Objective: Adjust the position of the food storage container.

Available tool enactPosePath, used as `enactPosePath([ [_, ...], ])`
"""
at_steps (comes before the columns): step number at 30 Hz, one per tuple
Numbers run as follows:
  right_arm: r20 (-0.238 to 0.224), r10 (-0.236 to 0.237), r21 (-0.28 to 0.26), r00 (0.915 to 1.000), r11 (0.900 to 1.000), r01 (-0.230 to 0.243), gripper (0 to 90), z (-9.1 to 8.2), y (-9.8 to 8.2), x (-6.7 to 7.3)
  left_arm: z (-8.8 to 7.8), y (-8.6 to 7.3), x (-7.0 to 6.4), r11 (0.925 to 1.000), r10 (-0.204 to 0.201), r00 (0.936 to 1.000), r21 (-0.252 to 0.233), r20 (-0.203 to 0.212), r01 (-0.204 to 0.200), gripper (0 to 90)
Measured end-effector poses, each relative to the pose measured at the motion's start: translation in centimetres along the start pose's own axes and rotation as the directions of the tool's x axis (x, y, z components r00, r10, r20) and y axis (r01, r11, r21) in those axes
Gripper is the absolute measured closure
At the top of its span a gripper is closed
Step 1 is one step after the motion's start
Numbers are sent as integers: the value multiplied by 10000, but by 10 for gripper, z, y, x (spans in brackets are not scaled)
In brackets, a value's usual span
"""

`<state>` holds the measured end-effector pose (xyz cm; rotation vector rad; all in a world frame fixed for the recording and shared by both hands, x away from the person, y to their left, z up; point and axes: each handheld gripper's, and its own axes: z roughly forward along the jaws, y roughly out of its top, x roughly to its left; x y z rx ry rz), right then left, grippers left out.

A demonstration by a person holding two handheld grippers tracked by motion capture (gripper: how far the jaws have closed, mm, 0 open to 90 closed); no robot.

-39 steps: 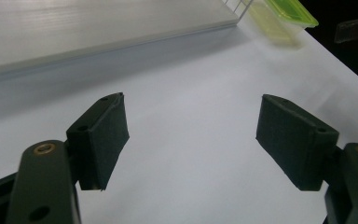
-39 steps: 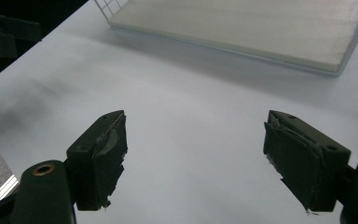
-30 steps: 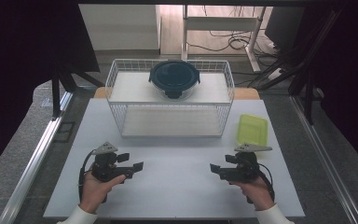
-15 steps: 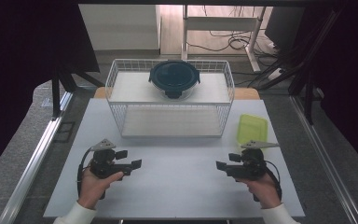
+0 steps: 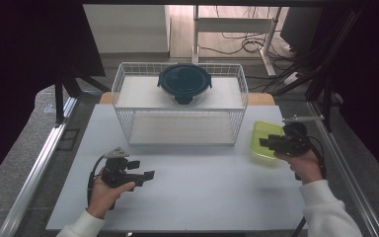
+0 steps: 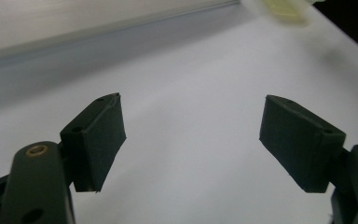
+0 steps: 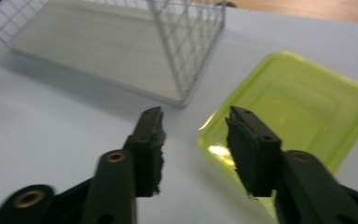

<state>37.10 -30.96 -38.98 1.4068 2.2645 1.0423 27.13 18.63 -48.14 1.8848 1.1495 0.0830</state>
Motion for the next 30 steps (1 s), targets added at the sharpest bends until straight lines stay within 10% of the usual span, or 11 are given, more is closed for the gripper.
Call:
enactPosePath([
  [11,937,-502,1383,9943,9897,370,883,45,24,-67,-7,0,-1,10000,-13,9989,-63,-479,10,215],
  [30,1444,-1774,1895,9735,9706,1487,890,96,57,-117,2,-4,10,9973,-296,9968,646,-738,344,216],
])
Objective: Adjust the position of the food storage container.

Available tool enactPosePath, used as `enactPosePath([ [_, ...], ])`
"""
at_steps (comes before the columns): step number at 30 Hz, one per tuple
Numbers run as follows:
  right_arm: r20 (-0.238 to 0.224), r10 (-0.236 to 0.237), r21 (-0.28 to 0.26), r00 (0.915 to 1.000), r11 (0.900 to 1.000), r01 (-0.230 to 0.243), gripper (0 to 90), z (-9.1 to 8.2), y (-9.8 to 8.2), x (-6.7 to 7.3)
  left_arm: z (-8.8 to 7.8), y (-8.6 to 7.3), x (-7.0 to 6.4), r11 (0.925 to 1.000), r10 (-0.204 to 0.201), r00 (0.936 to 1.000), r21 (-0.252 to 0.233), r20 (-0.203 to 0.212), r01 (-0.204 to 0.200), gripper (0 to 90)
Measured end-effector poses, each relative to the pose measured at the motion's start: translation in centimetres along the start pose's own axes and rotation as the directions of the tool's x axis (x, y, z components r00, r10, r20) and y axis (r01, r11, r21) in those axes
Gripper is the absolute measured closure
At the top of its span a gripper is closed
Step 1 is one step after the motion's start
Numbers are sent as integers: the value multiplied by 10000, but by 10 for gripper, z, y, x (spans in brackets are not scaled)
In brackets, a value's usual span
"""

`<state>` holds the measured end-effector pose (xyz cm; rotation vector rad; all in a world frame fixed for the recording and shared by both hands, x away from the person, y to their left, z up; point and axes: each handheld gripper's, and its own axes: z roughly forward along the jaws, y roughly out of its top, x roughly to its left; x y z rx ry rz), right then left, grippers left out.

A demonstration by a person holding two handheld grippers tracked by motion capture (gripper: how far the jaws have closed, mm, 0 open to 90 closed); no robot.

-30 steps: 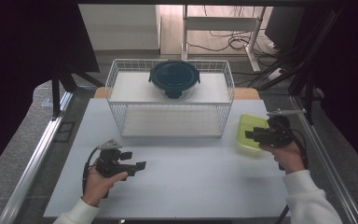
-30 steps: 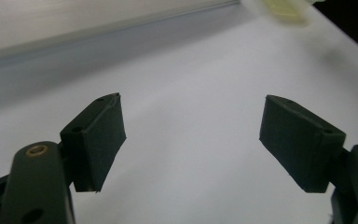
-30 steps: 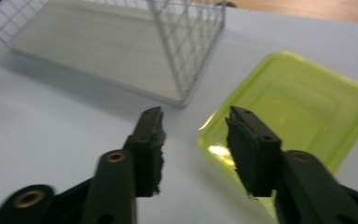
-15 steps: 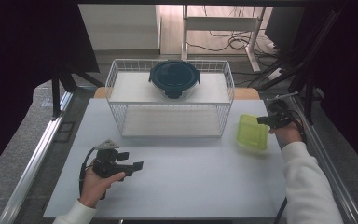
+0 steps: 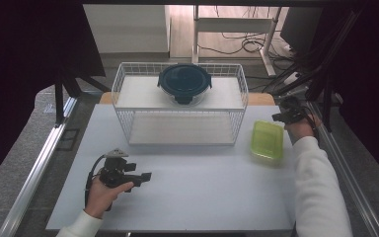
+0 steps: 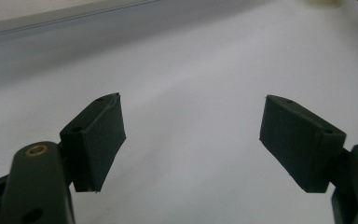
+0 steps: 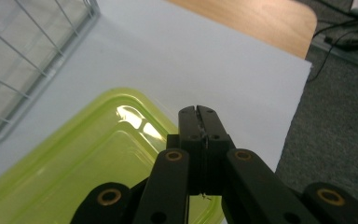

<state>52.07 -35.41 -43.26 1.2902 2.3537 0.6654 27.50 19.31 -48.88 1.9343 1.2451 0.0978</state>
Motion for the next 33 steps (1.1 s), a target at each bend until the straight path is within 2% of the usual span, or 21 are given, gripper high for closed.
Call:
enactPosePath([
  [7,-168,105,385,9998,9992,-98,890,20,8,-5,0,-1,2,10000,-49,10000,53,-21,49,216],
  [12,-162,274,613,9995,9978,-263,890,31,7,-6,0,-1,5,9999,-137,9999,45,19,136,217],
  [21,-222,562,943,9982,9941,-539,892,29,6,-4,2,-1,6,9999,-87,9999,111,79,86,218],
  [24,-201,656,1217,9976,9906,-627,892,30,5,-3,2,-1,7,9998,-124,9999,133,68,123,219],
  [25,-254,640,1552,9976,9861,-593,892,32,2,0,3,-2,8,9998,-148,9999,146,56,148,219],
  [33,-658,1055,1727,9922,9806,-928,892,27,-13,13,6,-2,10,9996,-139,9999,240,92,137,222],
])
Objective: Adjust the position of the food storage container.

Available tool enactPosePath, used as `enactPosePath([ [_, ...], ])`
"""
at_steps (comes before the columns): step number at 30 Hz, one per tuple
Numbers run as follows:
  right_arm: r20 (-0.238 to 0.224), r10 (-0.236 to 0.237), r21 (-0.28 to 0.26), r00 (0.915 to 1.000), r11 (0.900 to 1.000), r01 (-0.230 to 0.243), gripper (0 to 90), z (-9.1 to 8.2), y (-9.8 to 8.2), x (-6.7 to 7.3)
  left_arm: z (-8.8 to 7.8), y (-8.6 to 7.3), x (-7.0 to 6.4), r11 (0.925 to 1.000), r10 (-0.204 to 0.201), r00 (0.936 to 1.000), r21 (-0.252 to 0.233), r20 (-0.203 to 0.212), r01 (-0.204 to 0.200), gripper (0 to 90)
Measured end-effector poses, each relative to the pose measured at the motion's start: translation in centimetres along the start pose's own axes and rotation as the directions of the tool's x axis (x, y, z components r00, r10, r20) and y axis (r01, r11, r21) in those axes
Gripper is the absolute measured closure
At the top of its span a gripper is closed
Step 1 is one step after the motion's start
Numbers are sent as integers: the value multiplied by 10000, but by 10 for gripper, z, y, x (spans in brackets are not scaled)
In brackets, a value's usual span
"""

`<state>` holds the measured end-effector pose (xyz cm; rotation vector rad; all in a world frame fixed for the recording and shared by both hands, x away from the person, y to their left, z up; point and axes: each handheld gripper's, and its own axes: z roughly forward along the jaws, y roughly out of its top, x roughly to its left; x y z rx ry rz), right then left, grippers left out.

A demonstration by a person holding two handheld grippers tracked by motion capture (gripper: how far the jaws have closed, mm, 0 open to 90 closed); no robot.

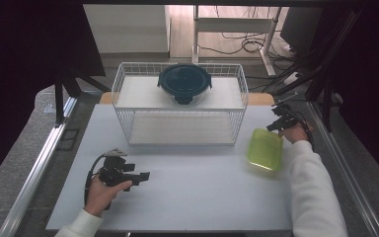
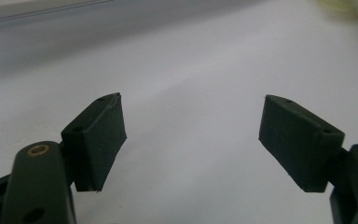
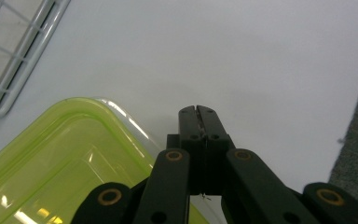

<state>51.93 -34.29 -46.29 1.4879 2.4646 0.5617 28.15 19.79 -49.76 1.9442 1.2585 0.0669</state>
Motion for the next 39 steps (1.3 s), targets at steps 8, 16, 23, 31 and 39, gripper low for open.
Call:
enactPosePath([
  [8,-216,143,166,9997,9998,-139,892,-3,-27,24,4,1,-4,9997,219,9996,143,178,-221,223],
  [16,-625,36,176,9980,9998,-25,892,-8,-53,45,4,2,-5,9995,265,9994,139,218,-268,225],
  [23,-781,-213,320,9967,9992,238,892,-8,-69,63,5,1,-6,9995,256,9993,153,274,-260,225],
  [31,-999,-486,-48,9938,9988,484,892,-25,-79,81,6,1,-7,9994,273,9991,189,323,-279,225],
  [39,-845,-1157,-972,9897,9895,1073,892,-71,-107,85,3,-1,-4,9998,166,9995,124,255,-169,226],
])
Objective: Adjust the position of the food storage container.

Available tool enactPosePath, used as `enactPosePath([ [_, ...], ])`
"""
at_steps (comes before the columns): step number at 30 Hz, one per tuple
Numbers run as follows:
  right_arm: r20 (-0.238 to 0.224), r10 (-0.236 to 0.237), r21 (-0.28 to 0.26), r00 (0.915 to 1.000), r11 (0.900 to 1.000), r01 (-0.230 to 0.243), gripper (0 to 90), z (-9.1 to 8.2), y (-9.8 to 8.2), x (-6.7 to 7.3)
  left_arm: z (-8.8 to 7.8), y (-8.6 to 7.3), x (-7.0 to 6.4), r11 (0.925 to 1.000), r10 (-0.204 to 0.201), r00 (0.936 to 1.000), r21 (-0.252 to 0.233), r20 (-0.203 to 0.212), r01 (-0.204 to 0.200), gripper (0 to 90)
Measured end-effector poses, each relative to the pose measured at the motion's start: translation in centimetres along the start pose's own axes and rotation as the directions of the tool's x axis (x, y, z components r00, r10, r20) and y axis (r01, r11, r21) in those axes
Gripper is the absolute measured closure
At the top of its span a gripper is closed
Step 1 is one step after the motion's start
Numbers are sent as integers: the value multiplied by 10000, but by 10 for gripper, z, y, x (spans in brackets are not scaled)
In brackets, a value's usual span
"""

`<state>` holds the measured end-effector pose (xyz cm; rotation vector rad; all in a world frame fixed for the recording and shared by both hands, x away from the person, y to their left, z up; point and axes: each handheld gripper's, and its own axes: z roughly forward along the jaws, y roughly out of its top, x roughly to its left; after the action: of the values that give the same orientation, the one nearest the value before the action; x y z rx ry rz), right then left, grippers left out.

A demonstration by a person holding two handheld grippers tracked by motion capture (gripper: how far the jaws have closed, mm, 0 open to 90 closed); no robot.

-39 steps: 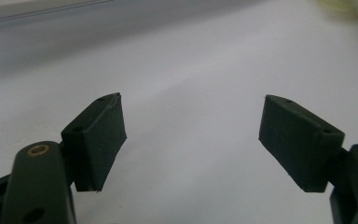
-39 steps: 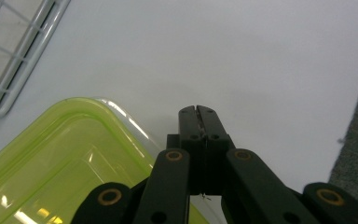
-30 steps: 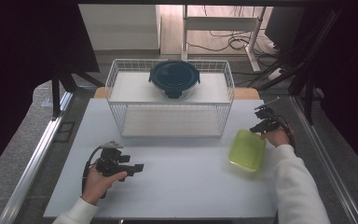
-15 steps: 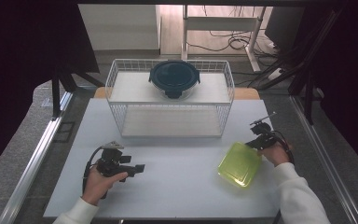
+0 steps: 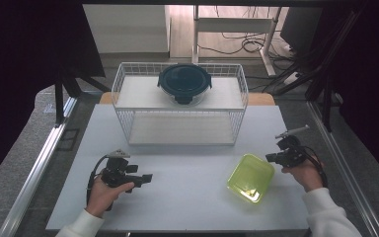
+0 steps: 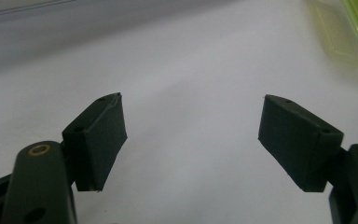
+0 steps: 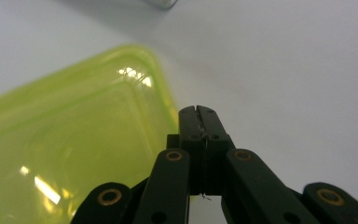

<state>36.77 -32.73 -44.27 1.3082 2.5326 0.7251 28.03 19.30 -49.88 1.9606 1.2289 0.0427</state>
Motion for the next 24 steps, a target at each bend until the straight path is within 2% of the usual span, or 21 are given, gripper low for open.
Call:
enactPosePath([
  [3,53,-587,252,9983,9980,586,891,-13,-16,16,0,0,-1,10000,32,10000,15,14,-32,226],
  [6,195,-1233,568,9922,9909,1220,891,-23,-34,33,0,1,-2,10000,64,10000,-1,40,-64,226],
  [8,267,-1483,724,9886,9866,1461,892,-28,-46,42,0,1,-3,10000,67,10000,-13,60,-67,225],
  [13,-369,-1835,1211,9823,9749,1867,891,-24,-74,63,-3,2,0,9999,-14,10000,-128,75,15,226],
  [15,-472,-1836,1302,9819,9734,1883,891,-19,-81,69,-3,3,1,9999,-87,9999,-142,112,89,225],
  [16,-472,-1836,1302,9819,9734,1883,891,-19,-81,69,-3,3,1,9999,-87,9999,-142,112,89,225],
  [20,-761,-2336,1377,9693,9604,2423,891,-9,-82,87,-2,3,0,9999,-84,9999,-117,113,85,225],
  [24,-856,-2454,1202,9656,9596,2545,891,-6,-75,97,-2,1,1,9999,-108,9999,-62,115,108,225],
])
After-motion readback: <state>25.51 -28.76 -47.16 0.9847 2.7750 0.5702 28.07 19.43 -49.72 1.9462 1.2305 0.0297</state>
